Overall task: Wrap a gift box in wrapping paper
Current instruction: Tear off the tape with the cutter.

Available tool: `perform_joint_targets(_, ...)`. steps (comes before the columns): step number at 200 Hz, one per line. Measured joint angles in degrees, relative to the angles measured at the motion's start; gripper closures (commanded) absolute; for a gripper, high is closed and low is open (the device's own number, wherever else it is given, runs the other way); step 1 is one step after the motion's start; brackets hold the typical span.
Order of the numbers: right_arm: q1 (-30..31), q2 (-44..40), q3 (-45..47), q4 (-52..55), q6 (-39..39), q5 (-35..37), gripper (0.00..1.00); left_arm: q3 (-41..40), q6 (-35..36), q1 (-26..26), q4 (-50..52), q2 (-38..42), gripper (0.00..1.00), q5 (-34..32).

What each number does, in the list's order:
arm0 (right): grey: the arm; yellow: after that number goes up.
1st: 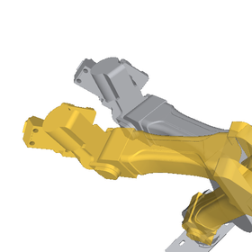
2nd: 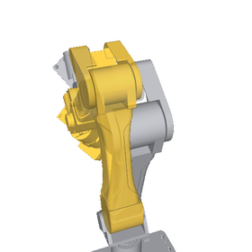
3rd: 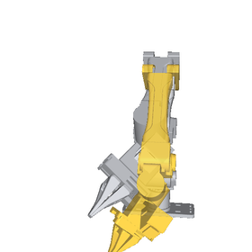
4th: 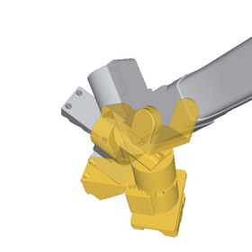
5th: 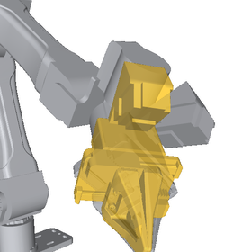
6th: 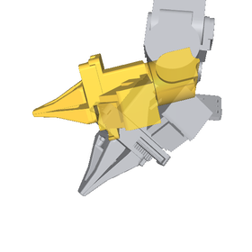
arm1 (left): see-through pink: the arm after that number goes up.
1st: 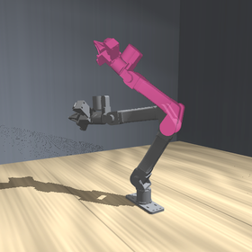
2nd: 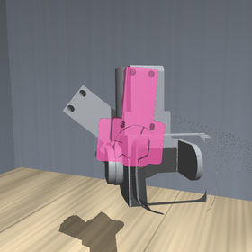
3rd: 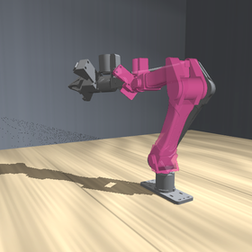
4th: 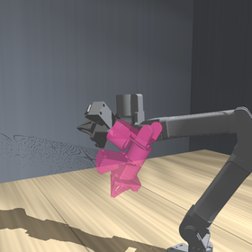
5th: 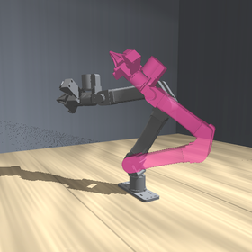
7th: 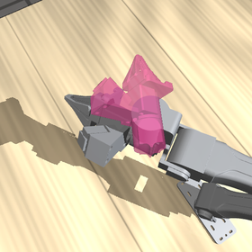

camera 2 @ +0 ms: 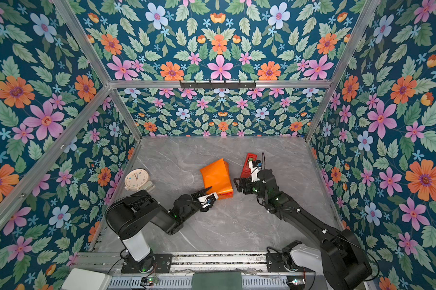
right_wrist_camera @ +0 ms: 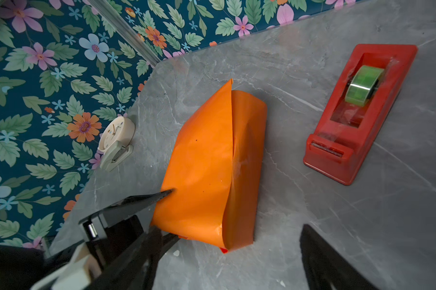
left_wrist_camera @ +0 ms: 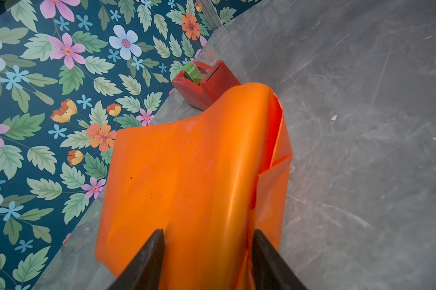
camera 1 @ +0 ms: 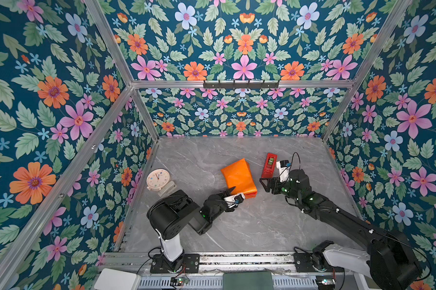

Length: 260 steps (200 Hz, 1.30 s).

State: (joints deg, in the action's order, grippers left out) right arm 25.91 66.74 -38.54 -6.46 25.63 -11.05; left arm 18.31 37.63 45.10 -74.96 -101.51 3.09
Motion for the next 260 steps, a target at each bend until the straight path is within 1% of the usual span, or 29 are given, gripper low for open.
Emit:
perform_joint_targets(20, -3.56, 0.57, -5.01, 6.97, 2.12, -0.79, 0.17, 0.0, 0.0, 0.0, 0.0, 0.0, 0.43, 0.0)
perform_joint_targets(45, -7.65, 3.37, -11.26, 15.34, 4.61, -2.25, 0.19, 0.0, 0.0, 0.0, 0.02, 0.0, 0.43, 0.02)
perform_joint_targets(68, -8.5, 6.75, -16.57, 21.44, 5.42, -2.89, 0.2, 0.04, 0.0, 0.0, 0.09, 0.0, 0.43, 0.02)
perform_joint_targets(98, -10.08, 11.06, -20.74, 25.99, 5.44, -3.96, 0.22, 0.04, 0.0, 0.0, 0.33, 0.13, 0.43, 0.04)
perform_joint_targets(124, -12.55, 14.67, -22.8, 28.04, 6.45, -6.47, 0.24, 0.13, 0.02, 0.0, 0.46, 0.17, 0.43, 0.07)
perform_joint_targets(149, -12.98, 17.81, -25.62, 29.31, 7.23, -8.41, 0.24, 0.17, 0.02, 0.0, 0.61, 0.2, 0.43, 0.07)
perform_joint_targets(173, -13.99, 21.03, -28.2, 29.27, 8.61, -10.21, 0.27, 0.17, 0.02, 0.0, 0.85, 0.35, 0.43, 0.11)
perform_joint_targets(186, -14.86, 23.12, -29.22, 28.96, 9.01, -11.52, 0.28, 0.17, 0.02, 0.0, 0.96, 0.42, 0.43, 0.2)
perform_joint_targets(222, -18.03, 28.79, -31.69, 26.36, 11.85, -16.06, 0.34, 0.22, 0.02, 0.0, 1.27, 0.55, 0.43, 0.26)
perform_joint_targets(260, -19.02, 34.95, -33.92, 24.2, 13.16, -19.71, 0.39, 0.24, 0.04, 0.0, 1.29, 0.55, 0.43, 0.26)
